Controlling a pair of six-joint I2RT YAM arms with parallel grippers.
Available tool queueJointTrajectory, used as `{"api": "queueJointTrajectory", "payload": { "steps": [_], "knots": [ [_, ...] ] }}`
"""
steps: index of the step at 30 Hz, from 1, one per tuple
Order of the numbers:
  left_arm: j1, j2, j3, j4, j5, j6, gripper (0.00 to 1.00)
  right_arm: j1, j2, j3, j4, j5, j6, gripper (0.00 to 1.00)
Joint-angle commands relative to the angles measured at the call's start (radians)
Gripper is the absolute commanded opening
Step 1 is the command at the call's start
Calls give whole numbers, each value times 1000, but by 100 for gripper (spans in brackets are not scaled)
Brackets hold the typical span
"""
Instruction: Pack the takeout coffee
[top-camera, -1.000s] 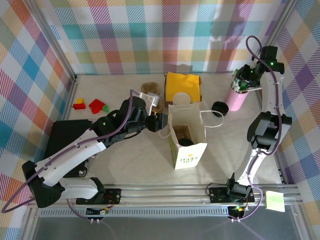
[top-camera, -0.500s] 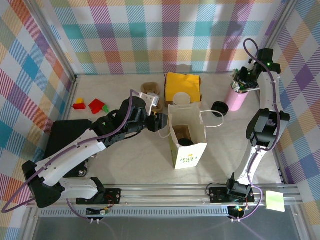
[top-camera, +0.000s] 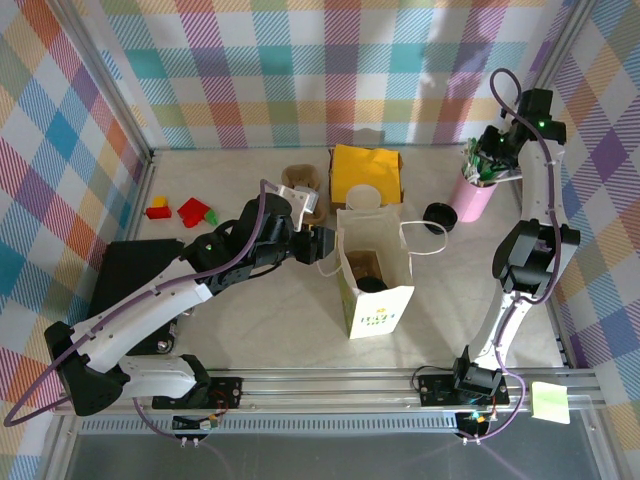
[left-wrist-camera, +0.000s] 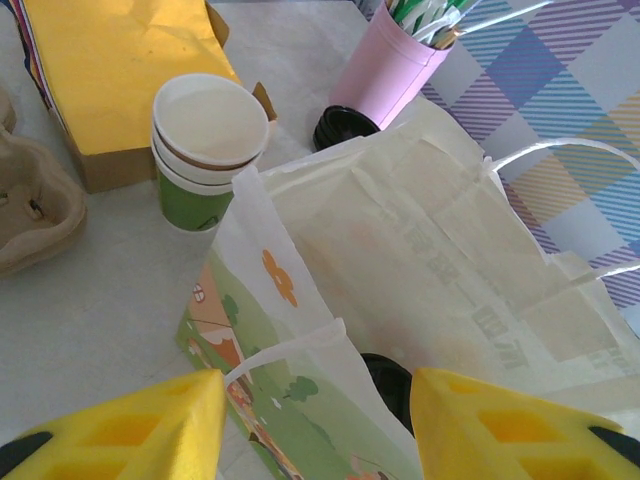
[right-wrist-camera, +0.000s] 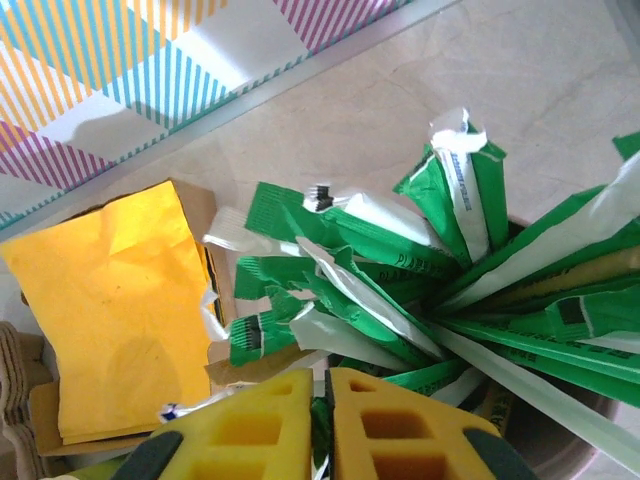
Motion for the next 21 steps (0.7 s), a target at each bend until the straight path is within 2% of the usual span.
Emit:
{"api": "queueJointTrajectory", "payload": {
  "steps": [1, 8, 21],
  "knots": [
    [13, -14, -5, 26, 7, 16, 51, 8, 21, 58, -46, 5, -42, 10],
    [18, -2, 8, 23, 19, 17, 51, 12, -32, 65, -73, 19, -60, 3],
    [20, -20, 5, 20, 28, 27, 51, 37, -247, 42, -131, 2, -41, 0]
  ]
}}
